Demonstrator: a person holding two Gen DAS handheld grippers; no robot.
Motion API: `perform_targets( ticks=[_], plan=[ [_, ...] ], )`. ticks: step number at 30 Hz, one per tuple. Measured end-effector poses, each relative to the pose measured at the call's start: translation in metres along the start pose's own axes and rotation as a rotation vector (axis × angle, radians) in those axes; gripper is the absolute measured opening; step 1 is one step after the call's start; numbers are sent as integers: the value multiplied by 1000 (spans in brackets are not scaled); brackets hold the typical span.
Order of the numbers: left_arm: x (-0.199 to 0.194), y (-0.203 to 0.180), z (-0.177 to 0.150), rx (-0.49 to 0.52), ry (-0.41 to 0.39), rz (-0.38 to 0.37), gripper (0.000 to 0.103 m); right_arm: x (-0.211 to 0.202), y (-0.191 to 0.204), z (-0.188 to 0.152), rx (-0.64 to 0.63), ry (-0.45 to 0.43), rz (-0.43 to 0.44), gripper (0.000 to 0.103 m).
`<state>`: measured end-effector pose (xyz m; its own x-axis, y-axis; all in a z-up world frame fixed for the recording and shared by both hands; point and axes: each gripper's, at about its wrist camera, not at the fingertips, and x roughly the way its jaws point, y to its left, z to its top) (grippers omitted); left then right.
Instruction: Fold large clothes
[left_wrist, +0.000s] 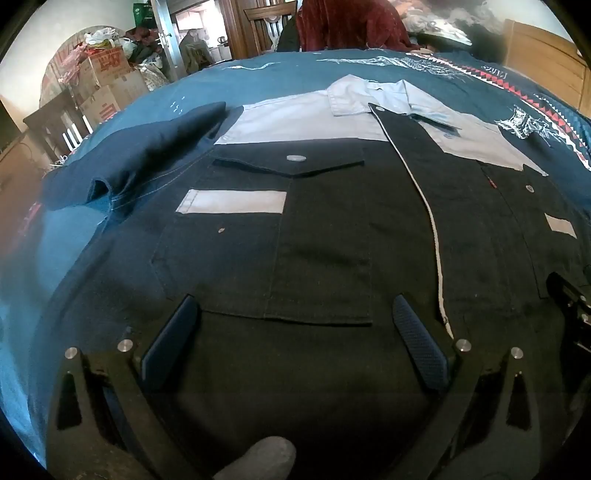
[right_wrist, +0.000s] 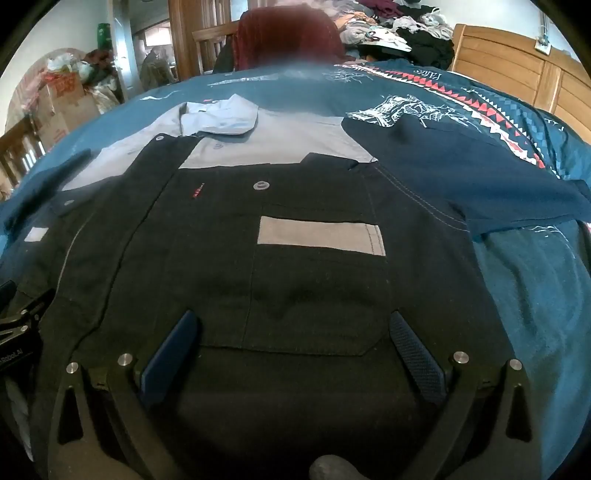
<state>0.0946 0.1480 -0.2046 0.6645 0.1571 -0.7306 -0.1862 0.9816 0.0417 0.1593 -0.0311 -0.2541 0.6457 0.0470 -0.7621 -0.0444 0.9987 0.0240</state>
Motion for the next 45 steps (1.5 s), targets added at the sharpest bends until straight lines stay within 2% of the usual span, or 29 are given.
perform_targets(
  ticks=[32, 36, 39, 42, 45],
  plan=[
    [3, -1, 0, 5, 12, 4, 103, 3, 1, 1, 1, 0, 3, 103],
    [2, 0, 8, 9, 57, 1, 103, 1, 4, 11, -17, 61, -17, 103],
    [-13, 2, 22, -23, 79, -71, 103, -4, 5, 22, -19, 122, -17, 103],
    [-48, -7, 40, -2, 5, -5, 103, -22, 11, 38, -35, 150, -37, 103],
    [-74, -16, 50, 49, 7, 71, 103, -45, 13, 54, 14, 197, 17, 103]
  ],
)
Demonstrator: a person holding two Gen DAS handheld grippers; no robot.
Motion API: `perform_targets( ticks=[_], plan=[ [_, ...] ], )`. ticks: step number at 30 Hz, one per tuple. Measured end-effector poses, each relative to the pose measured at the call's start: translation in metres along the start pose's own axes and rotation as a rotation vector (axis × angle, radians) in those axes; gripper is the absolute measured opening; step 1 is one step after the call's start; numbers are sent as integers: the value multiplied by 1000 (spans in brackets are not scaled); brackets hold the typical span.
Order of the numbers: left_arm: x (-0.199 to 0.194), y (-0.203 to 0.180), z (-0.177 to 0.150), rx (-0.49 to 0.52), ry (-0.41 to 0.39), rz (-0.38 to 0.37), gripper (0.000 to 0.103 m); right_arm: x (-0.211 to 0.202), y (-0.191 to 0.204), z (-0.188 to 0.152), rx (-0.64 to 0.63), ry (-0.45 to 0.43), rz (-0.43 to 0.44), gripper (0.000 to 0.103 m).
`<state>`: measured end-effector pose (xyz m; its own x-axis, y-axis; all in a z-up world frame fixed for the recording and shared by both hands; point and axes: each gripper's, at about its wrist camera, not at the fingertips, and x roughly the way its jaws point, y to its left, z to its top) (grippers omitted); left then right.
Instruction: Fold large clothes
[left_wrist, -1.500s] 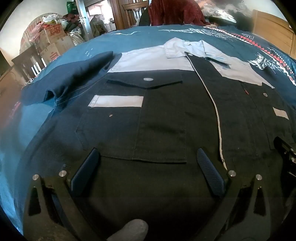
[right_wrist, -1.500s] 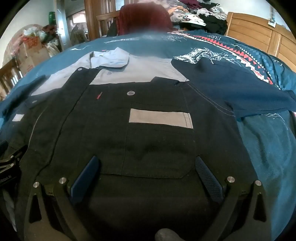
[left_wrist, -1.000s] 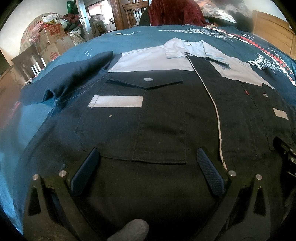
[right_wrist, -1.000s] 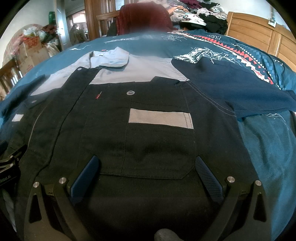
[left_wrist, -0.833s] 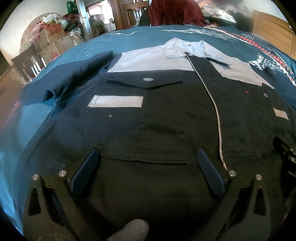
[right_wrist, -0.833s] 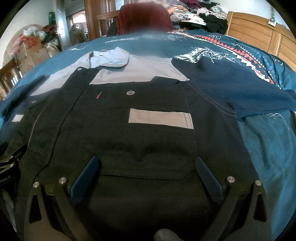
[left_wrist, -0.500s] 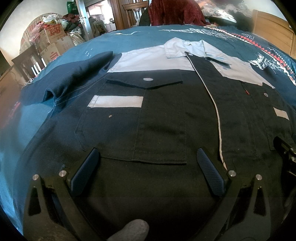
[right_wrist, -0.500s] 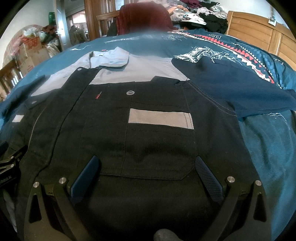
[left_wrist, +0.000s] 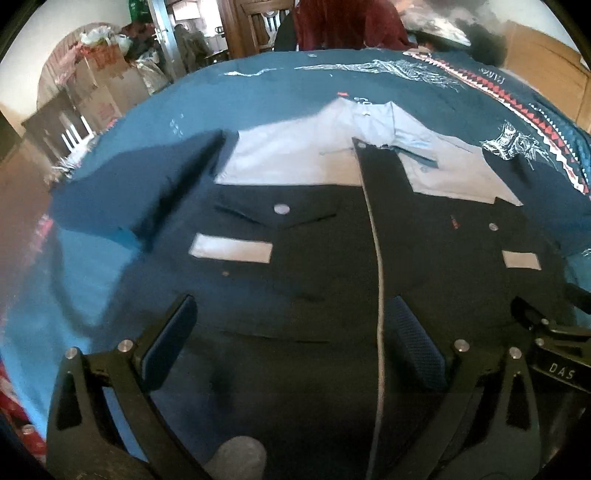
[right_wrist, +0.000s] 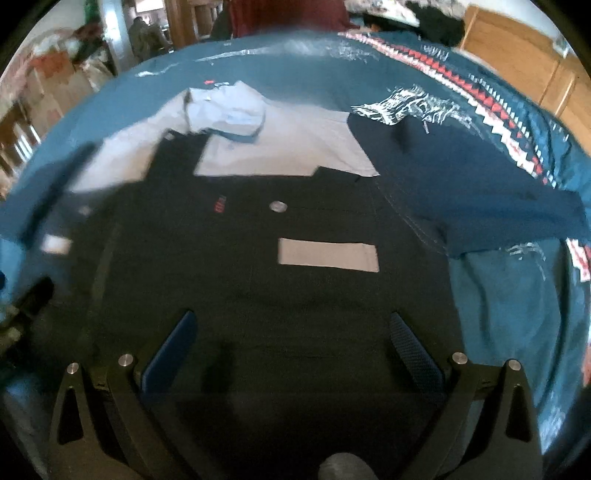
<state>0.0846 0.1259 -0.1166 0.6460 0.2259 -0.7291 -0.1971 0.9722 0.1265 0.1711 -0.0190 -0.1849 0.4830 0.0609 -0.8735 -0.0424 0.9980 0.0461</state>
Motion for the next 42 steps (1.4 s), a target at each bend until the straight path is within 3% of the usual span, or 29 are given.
perform_targets(
  ticks=[4, 7, 13, 18, 22, 25, 28, 29, 31, 33, 37, 42],
  plan=[
    [-22, 8, 2, 14, 31, -8, 103, -31, 5, 4, 8, 0, 42, 103],
    [-27, 2, 5, 60, 27, 69, 103, -51, 10, 3, -6, -19, 46, 103],
    [-42, 12, 7, 16, 32, 22, 103, -75, 11, 0, -5, -57, 47, 103],
    [-66, 24, 10, -26, -19, -11, 103, -102, 7, -1, -11, -115, 49, 103],
    [-109, 42, 20, -77, -131, -28, 103, -148, 7, -4, -29, -230, 50, 103],
    [-168, 54, 27, -91, -336, 5, 103, -204, 8, -9, -57, -371, 50, 103],
    [-210, 60, 41, -79, -470, 20, 103, -254, 10, -17, -85, -510, 31, 103],
    [-231, 62, 41, -73, -562, 13, 103, -271, 10, -21, -94, -562, 30, 103],
    [-253, 63, 40, -73, -666, -9, 103, -297, 8, -29, -109, -649, 40, 103],
    [-267, 61, 37, -63, -707, -61, 103, -307, 4, -32, -116, -631, 65, 103],
    [-267, 53, 36, -57, -703, -105, 103, -311, -4, -37, -127, -577, 61, 103],
    [-276, 43, 35, -40, -739, -92, 103, -315, -24, -45, -105, -569, 47, 103]
  ],
)
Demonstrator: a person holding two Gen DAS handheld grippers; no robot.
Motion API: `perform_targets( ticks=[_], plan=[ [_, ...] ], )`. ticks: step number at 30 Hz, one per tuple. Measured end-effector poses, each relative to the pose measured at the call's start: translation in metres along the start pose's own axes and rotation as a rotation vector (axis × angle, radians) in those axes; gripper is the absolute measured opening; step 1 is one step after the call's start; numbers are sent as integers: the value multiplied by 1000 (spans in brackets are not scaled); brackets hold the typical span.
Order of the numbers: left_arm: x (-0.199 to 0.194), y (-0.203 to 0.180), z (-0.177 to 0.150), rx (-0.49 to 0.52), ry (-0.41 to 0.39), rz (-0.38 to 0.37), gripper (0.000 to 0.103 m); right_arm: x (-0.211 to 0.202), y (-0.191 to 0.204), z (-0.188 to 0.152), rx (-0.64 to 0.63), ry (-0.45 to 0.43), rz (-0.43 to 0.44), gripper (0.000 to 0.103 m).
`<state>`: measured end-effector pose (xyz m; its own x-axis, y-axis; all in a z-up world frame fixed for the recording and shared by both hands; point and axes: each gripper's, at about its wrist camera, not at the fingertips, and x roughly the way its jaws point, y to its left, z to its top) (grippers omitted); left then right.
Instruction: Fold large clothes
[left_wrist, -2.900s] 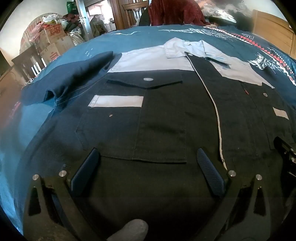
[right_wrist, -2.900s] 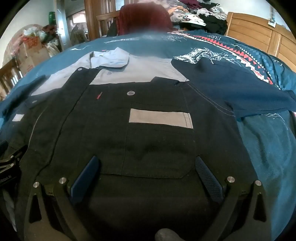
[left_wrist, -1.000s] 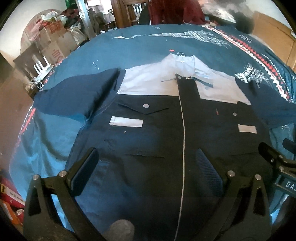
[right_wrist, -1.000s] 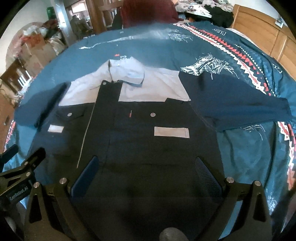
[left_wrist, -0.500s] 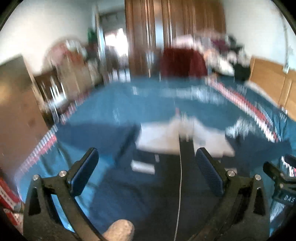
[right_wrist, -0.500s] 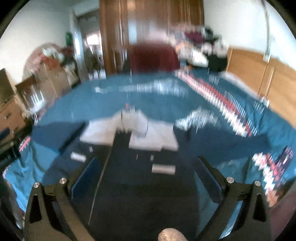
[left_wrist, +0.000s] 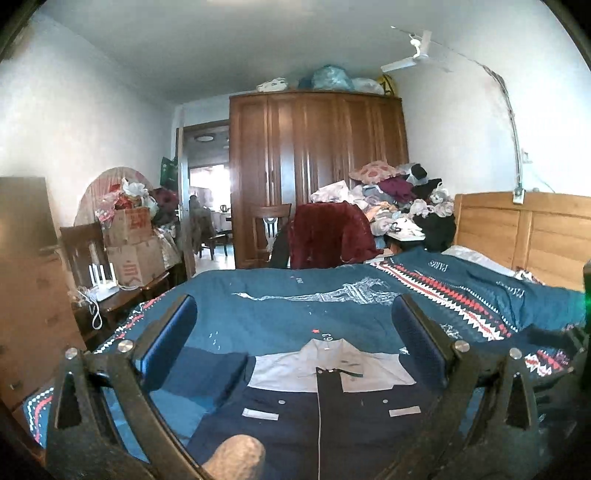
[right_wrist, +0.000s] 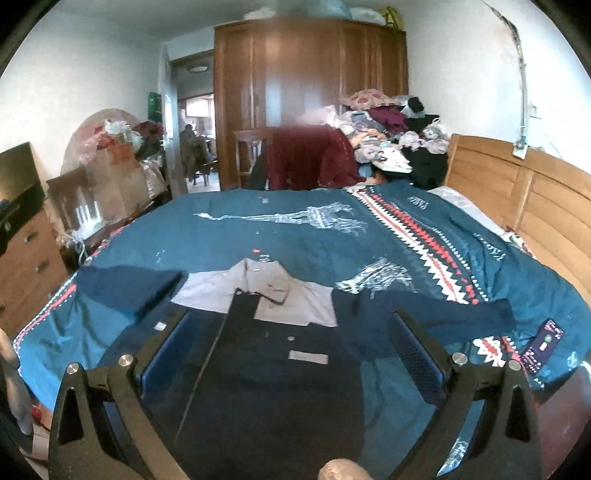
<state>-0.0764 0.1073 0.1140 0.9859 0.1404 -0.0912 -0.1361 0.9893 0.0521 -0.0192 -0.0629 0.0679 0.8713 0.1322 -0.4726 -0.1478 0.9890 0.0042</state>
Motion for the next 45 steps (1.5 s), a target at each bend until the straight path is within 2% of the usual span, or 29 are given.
perform_targets(
  ticks=[3, 7, 11, 15, 18, 20, 22, 23, 26, 28, 29, 30, 31, 32, 36, 45],
  plan=[
    [-2, -1, -6, -21, 9, -5, 103, 7, -16, -8, 7, 19, -13, 103],
    [13, -11, -19, -45, 57, -33, 103, 53, -65, -38, 57, 182, 0, 103],
    [44, -36, -35, -39, 121, -46, 103, 93, -134, -69, 75, 289, -81, 103],
    [56, -56, -56, -57, 157, -78, 103, 108, -207, -77, 115, 305, -170, 103],
    [74, -74, -74, -41, 218, -111, 103, 126, -271, -77, 188, 306, -157, 103],
    [90, -81, -90, -56, 287, -146, 103, 142, -324, -77, 297, 308, -120, 103],
    [102, -83, -108, -72, 352, -157, 103, 159, -386, -81, 449, 300, -61, 103],
    [106, -84, -117, -79, 380, -163, 103, 172, -430, -88, 567, 298, -14, 100],
    [116, -92, -134, -59, 430, -154, 103, 195, -524, -111, 858, 268, 55, 90],
    [121, -94, -140, -46, 443, -143, 103, 205, -567, -129, 998, 250, 78, 88],
    [124, -92, -142, -47, 455, -136, 103, 211, -588, -138, 1046, 253, 65, 84],
    [128, -93, -147, -44, 462, -129, 103, 216, -598, -141, 1060, 259, 58, 79],
    [133, -96, -151, -37, 470, -123, 103, 221, -603, -144, 1069, 267, 61, 71],
    [140, -97, -157, -31, 483, -117, 103, 227, -608, -147, 1079, 279, 80, 69],
    [158, -101, -174, -13, 516, -85, 103, 249, -614, -151, 1073, 318, 100, 67],
    [171, -91, -195, -21, 583, -51, 103, 274, -614, -158, 1038, 380, 0, 62]
  ],
)
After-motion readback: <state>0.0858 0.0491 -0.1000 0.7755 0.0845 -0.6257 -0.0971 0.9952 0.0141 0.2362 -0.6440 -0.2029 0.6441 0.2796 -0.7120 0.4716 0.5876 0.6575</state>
